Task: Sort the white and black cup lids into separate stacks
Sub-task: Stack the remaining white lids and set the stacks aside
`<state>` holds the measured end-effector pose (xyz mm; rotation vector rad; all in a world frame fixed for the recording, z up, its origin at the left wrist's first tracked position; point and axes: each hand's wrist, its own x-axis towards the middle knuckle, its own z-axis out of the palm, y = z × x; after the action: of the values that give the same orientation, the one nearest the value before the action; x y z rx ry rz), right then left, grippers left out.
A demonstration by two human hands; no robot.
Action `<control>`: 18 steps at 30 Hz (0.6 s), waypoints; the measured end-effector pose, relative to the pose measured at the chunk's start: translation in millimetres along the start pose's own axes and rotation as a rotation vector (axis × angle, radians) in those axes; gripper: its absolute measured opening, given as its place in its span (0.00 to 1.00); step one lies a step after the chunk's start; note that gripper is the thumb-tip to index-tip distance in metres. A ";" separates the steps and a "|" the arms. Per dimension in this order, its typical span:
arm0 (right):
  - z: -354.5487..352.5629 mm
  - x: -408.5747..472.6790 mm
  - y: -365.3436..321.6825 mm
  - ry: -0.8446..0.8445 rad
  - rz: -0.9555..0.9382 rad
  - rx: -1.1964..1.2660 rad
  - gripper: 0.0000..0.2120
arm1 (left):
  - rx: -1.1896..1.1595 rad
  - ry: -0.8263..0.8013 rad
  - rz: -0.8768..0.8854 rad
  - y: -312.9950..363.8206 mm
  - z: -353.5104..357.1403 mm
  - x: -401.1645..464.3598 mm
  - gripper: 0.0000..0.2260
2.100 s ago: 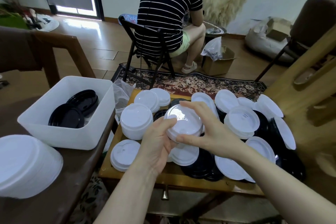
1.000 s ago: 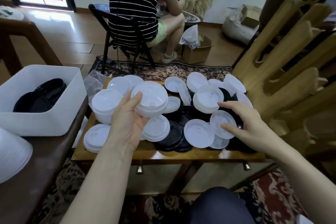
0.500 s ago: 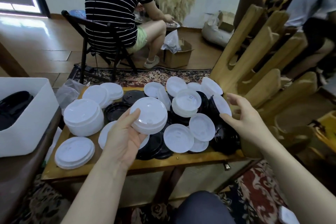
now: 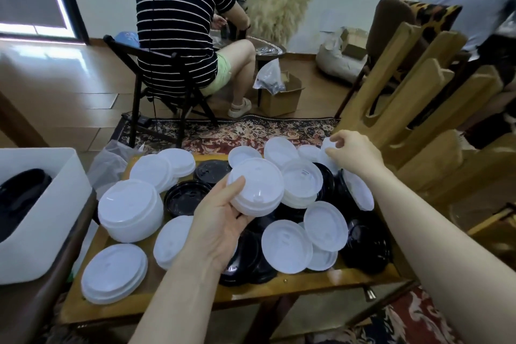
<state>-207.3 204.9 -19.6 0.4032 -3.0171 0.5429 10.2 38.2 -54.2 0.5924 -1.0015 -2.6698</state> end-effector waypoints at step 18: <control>-24.9 -69.5 -39.6 -0.509 0.160 1.466 0.06 | -0.027 -0.052 0.054 3.5 -7.7 2.8 0.14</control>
<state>-129.8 194.9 10.5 0.3120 -2.3406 2.9274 11.4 30.2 -58.0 0.4858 -0.9793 -2.6596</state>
